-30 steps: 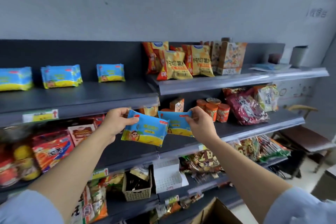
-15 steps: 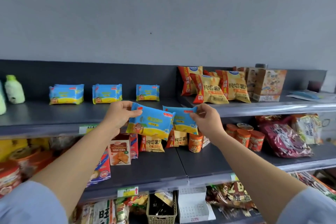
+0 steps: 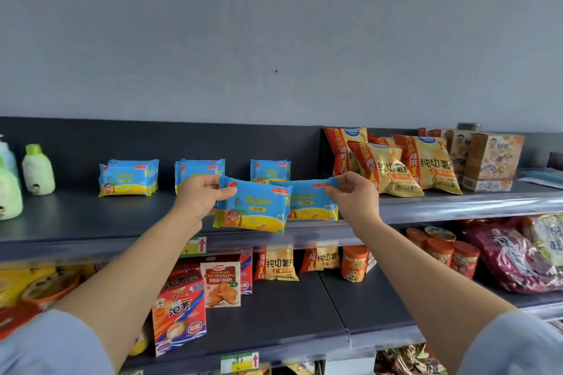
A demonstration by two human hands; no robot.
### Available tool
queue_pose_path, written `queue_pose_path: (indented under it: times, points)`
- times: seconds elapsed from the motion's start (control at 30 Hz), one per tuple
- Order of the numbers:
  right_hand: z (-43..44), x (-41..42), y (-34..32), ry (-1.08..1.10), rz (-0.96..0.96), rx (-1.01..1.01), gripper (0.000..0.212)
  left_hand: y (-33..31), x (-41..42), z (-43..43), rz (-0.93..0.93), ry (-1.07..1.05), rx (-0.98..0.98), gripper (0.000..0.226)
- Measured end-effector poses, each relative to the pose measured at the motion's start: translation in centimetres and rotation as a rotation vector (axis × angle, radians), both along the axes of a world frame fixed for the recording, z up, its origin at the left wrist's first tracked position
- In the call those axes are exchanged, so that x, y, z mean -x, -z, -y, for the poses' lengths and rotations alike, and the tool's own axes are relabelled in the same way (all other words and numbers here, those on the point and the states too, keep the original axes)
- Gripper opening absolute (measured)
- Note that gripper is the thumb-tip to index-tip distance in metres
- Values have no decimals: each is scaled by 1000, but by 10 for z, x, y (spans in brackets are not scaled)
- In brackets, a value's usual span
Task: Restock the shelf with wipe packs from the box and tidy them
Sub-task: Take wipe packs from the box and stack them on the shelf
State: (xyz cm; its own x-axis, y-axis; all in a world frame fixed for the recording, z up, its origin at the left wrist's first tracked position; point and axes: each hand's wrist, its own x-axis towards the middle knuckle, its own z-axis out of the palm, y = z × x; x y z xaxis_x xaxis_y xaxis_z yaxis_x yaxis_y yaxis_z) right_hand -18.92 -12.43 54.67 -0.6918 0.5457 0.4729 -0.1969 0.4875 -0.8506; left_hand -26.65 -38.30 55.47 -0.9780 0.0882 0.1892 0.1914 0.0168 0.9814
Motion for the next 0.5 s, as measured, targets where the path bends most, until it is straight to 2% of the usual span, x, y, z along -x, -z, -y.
queue_pose_path:
  times: [0.27,0.4,0.5]
  points:
    - [-2,55,5,41,37,76,18,3,40,2,34,2,-14,16]
    - [-9,92,6,6,32,99,23,5,68,-8,49,-12,-21,22]
    - [-16,124,7,-36,52,106,21,8,91,-20,73,-21,-20,17]
